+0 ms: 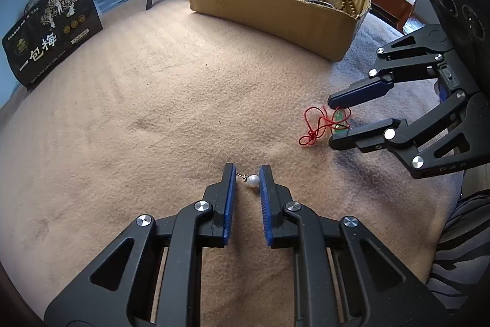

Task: Organize jewelry
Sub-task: 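Grasp the pearl earring with the left tool while the right tool grasps the red-string jade pendant, then carry the earring and jade pendant with both tools over the box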

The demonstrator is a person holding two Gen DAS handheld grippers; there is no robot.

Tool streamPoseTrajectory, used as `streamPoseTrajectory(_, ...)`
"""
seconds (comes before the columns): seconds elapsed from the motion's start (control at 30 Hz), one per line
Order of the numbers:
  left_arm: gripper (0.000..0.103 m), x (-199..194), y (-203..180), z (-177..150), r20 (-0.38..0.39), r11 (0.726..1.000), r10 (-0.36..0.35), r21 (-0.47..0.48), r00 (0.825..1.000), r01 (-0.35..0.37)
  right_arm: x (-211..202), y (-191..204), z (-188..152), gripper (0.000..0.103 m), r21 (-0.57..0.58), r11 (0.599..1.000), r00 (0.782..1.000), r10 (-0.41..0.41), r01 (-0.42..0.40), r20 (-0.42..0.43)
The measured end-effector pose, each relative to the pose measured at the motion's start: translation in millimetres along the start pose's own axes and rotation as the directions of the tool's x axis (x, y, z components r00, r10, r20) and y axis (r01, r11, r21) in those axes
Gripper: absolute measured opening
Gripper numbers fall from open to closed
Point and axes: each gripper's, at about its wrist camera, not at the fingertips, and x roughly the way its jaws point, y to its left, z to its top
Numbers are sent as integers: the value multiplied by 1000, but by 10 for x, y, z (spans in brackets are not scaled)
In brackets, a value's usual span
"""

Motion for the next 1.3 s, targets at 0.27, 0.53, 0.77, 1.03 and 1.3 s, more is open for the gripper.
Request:
streamPoseTrajectory(0.27, 14, -131, -6, 15, 28, 1000, 6, -18, 1000, -5, -232, -8, -9, 31, 13, 1000, 999, -3, 3, 47)
streamPoseTrajectory(0.53, 14, -270, -18, 76, 61, 1000, 8, -24, 998, -7, -485, -34, -31, 31, 32, 999, 995, -13, 10, 97)
streamPoseTrajectory(0.77, 14, -385, -35, 202, 97, 1000, 10, -28, 995, -8, -731, -137, -27, 31, 51, 998, 988, -38, 31, 148)
streamPoseTrajectory(1.03, 14, -462, -65, 421, 147, 999, 3, -45, 989, 3, -919, -442, -43, 31, 108, 992, 979, -90, 71, 185)
streamPoseTrajectory(1.3, 14, -444, -153, 718, 189, 997, -1, -74, 982, 15, -1058, -844, -8, 31, 186, 976, 966, -148, 109, 211)
